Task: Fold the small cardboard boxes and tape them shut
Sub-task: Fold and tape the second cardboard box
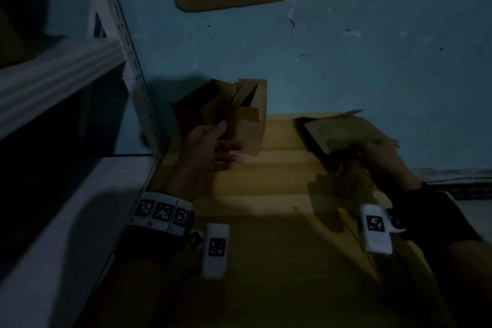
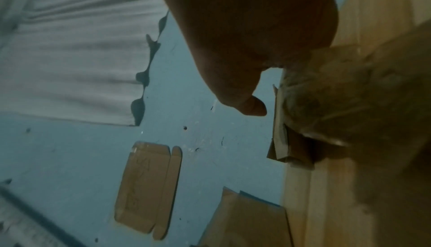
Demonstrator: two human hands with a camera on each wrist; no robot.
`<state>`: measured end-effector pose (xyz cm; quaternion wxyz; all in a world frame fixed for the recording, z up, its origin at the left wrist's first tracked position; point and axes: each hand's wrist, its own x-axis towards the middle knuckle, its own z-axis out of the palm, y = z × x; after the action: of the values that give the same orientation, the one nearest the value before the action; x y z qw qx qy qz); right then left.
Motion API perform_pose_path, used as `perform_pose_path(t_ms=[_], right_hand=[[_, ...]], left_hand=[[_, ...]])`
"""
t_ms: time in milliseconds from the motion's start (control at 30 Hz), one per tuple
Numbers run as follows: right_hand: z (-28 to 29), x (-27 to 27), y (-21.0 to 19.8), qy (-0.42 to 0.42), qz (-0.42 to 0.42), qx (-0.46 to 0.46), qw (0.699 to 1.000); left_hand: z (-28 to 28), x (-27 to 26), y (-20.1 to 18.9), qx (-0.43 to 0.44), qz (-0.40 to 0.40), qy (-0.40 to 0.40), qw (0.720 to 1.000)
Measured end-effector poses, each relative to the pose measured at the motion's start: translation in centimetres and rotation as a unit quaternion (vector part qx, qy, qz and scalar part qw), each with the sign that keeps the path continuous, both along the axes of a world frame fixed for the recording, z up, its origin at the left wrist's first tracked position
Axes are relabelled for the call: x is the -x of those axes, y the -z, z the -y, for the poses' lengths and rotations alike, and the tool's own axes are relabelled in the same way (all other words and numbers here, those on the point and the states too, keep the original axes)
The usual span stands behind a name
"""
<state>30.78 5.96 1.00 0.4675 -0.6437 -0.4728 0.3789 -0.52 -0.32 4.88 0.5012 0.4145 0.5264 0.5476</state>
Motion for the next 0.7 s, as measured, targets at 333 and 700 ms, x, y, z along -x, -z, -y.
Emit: perform_pose_path(t_ms=[333,700], right_hand=[[0.9,-0.4,-0.3,-0.09,0.303,0.048,0.947],[1.2,-0.3,-0.2,-0.208,0.39,0.079,0.893]], left_hand=[[-0.4,0.1,0.4,0.019,-0.007,0.001,1.0],[-0.7,0.1,0.5,0.031,-0.011,0.004,0.999]])
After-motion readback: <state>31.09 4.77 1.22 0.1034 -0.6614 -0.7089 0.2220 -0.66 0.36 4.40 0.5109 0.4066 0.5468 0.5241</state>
